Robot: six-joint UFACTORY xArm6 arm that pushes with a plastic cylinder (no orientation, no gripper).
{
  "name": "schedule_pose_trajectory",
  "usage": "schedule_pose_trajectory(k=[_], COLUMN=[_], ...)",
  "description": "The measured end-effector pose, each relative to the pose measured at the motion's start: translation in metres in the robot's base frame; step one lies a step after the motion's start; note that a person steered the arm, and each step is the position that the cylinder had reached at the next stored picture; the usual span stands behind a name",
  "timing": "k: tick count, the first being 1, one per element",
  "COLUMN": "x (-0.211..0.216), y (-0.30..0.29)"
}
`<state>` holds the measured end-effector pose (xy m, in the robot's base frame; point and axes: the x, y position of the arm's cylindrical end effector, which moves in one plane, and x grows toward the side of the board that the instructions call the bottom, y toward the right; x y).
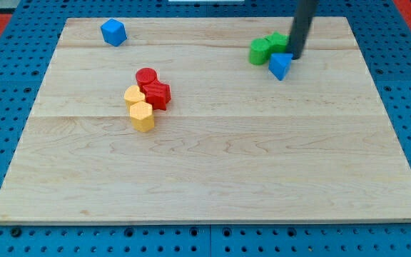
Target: Place the green circle in between the blue cube and green star
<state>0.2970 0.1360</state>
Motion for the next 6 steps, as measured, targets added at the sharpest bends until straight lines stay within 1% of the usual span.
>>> schedule_pose_trajectory(k=[1,2,3,4,5,6], x=[-0.020,-0.043,-0.047,-0.019,-0.001,-0.015], y=[-0.039,-0.050,-0.045,-0.032,-0.062,-0.094])
